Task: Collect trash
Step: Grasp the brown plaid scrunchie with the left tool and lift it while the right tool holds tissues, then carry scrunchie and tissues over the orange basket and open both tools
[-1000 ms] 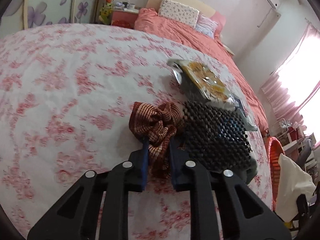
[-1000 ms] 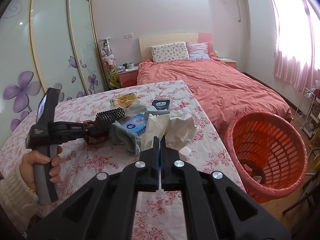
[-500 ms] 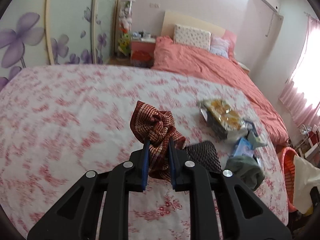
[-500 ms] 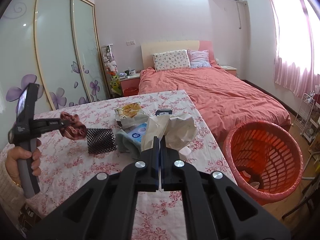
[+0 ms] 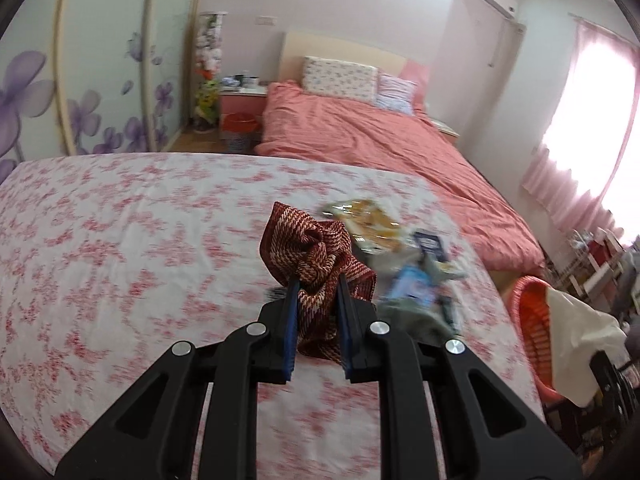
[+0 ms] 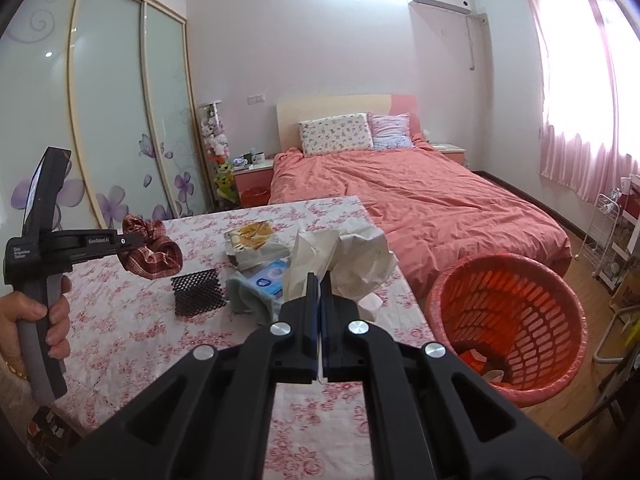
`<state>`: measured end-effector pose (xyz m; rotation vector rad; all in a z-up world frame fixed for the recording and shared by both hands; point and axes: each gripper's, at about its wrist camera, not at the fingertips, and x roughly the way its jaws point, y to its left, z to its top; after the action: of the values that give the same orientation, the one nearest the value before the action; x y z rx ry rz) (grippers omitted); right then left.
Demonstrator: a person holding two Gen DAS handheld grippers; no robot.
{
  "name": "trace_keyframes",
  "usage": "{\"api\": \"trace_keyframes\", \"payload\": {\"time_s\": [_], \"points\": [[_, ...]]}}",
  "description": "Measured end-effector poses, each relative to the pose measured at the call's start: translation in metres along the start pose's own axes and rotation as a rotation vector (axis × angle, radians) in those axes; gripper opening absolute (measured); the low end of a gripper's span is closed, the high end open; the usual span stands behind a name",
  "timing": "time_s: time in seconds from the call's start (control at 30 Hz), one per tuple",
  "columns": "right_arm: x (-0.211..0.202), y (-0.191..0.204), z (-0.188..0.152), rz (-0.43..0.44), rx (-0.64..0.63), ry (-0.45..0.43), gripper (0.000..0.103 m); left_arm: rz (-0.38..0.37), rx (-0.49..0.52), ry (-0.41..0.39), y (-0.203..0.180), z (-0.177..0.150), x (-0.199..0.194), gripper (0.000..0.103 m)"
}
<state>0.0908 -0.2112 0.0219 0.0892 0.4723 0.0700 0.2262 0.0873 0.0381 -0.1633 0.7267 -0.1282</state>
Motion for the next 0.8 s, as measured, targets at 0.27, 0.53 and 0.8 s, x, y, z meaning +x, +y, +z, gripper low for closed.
{"api": "trace_keyframes", "payload": {"time_s": [0.27, 0.53, 0.8], "points": [[-0.016, -0.033, 0.003, -0.074, 0.044, -0.038, 0.002, -0.138, 0.098, 0.001, -0.061, -0.013, -0.010, 0.017], [-0.023, -0.084, 0.005, -0.167, 0.114, -0.070, 0.002, -0.274, 0.209, 0.002, -0.127, -0.027, -0.009, 0.017], [-0.021, -0.134, 0.001, -0.240, 0.196, -0.085, 0.002, -0.396, 0.261, 0.046, -0.186, -0.041, 0.011, 0.017]]}}
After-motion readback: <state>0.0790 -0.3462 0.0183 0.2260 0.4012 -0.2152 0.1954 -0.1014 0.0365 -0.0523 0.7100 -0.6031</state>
